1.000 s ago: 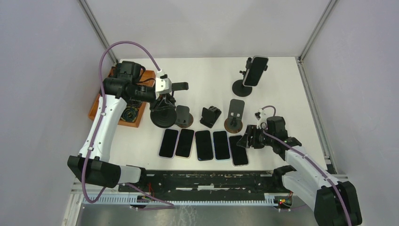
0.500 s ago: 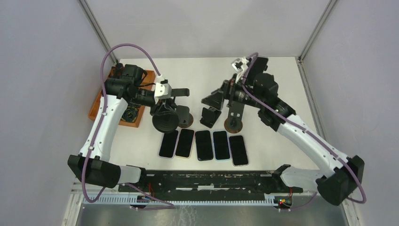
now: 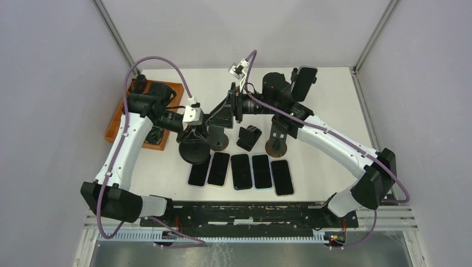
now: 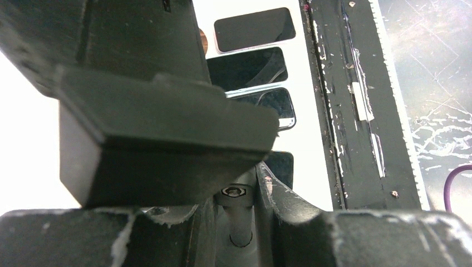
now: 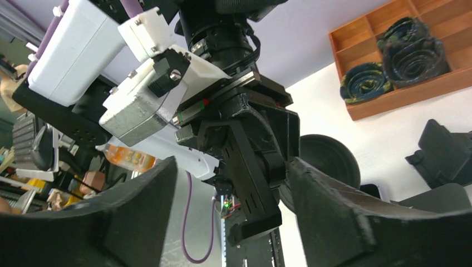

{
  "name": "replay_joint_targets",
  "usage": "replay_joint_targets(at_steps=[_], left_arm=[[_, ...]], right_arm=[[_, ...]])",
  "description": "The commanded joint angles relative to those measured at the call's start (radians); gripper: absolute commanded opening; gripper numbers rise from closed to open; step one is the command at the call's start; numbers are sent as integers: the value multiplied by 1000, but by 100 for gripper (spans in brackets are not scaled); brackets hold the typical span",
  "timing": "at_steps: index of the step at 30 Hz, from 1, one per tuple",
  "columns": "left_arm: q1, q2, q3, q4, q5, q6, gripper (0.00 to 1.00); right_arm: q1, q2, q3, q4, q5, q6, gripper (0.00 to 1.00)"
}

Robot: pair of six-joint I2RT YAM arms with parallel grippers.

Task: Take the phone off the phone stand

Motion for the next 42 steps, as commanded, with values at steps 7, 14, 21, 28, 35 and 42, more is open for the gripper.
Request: replay_joint_targets(at_steps=[7,14,21,28,35,42], left_arm=[[-3,-15,51,-9,34,47,2],[-3,-17,71,184,12,-213,43],[-2,-28,110,418,-89,-608,100],[0,-54,117,512,-189,-703,100],[-1,-10,109,503,-303,-744,100],[-2,-29,46,529,-292,-748,100]], right_arm=[[2,36,99,-55,-100,-57,33],[-20,66,176,-82,-105,-84,0],[-174,52,219,-55,-47,-47,0],[-300,136,311,-82,-20,-78,0],[-306,340,480,-254,106,-274,0],[-306,506,599,-309,151,-346,0]])
